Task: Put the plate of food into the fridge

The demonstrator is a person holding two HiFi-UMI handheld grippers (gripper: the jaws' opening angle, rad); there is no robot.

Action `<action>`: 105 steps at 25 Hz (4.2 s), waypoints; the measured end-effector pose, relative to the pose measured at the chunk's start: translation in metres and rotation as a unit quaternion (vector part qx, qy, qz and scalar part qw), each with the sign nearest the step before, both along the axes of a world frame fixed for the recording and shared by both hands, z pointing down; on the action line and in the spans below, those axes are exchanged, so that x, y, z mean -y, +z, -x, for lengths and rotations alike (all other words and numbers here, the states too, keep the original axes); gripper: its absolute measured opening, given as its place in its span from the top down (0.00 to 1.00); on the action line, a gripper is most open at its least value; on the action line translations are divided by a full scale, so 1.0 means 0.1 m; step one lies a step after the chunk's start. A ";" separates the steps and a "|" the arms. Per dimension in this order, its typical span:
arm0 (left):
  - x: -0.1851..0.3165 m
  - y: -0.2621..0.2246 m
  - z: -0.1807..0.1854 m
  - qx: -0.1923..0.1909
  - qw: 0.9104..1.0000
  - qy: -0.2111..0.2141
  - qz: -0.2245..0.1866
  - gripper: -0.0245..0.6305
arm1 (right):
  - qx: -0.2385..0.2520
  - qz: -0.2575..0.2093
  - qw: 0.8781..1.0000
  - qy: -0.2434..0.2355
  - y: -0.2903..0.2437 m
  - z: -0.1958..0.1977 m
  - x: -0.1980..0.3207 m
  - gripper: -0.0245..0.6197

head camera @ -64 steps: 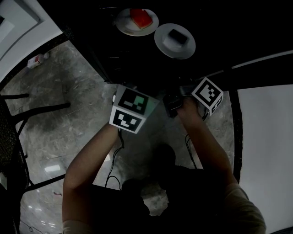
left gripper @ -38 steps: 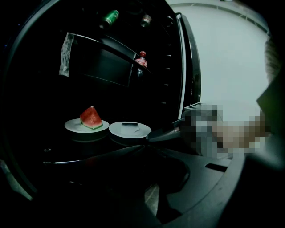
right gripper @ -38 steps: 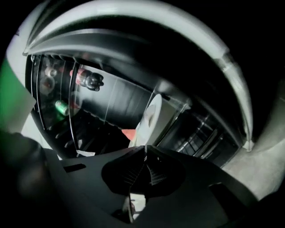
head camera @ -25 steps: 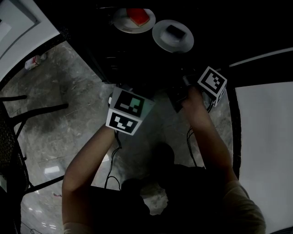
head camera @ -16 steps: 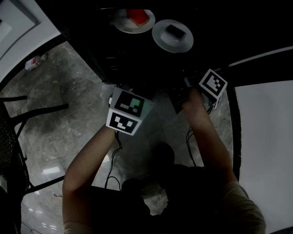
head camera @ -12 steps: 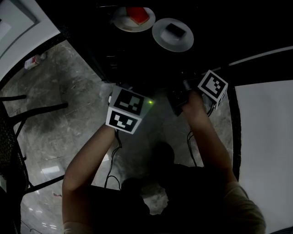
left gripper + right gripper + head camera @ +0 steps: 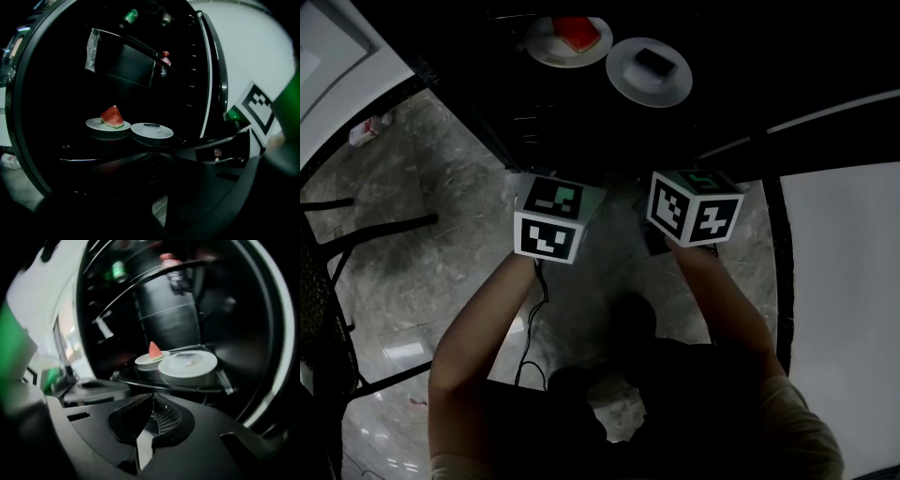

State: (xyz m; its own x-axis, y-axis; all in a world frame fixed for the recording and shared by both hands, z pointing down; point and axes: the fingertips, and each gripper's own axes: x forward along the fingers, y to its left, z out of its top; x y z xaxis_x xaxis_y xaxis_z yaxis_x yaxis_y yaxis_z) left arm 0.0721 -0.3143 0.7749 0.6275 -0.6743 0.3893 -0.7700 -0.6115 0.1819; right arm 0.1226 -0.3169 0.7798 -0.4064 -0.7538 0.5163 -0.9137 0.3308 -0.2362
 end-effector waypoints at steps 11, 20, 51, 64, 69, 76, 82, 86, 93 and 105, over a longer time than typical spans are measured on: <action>-0.03 0.11 0.17 0.008 0.999 -0.020 0.028 0.94 | -0.050 -0.016 0.998 -0.040 -0.06 0.11 -0.05 0.92; -0.10 0.30 0.75 0.010 0.994 -0.078 0.081 0.94 | -0.072 0.011 0.992 -0.103 0.01 0.45 -0.12 0.92; -1.35 -0.73 1.33 0.023 0.966 -0.143 0.214 0.94 | -0.063 0.159 0.973 -0.157 -0.99 1.08 -1.35 0.92; -2.15 -1.88 1.57 0.011 0.943 -0.157 0.293 0.94 | -0.080 0.232 0.956 -0.163 -2.09 1.01 -2.28 0.92; -2.40 -2.22 1.70 -0.015 0.929 -0.175 0.327 0.94 | -0.065 0.243 0.953 -0.171 -2.56 1.15 -2.47 0.92; -2.28 -2.90 1.57 0.015 0.946 -0.137 0.294 0.94 | -0.056 0.260 0.953 -0.144 -3.01 1.28 -2.57 0.92; -2.41 -3.19 1.55 0.039 0.948 -0.118 0.292 0.94 | -0.022 0.262 0.950 -0.166 -3.46 1.39 -2.71 0.92; -2.52 -3.36 1.52 0.013 0.942 -0.114 0.316 0.94 | -0.021 0.266 0.942 -0.203 -3.72 1.46 -2.84 0.92; -2.48 -3.89 1.49 0.000 0.957 -0.081 0.277 0.94 | -0.046 0.242 0.931 -0.270 -4.11 1.69 -3.13 0.92; -2.67 -4.08 1.58 -0.016 0.960 -0.101 0.262 0.94 | -0.051 0.224 0.927 -0.297 -4.29 1.85 -3.47 0.92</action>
State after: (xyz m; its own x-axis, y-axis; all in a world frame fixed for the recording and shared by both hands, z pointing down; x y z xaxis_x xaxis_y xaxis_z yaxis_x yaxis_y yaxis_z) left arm -0.0856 -0.0474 0.3667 0.5218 -0.5004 0.6909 -0.8521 -0.2675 0.4498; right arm -0.0621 0.0299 0.3505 -0.6131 -0.1131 0.7819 -0.6262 0.6730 -0.3937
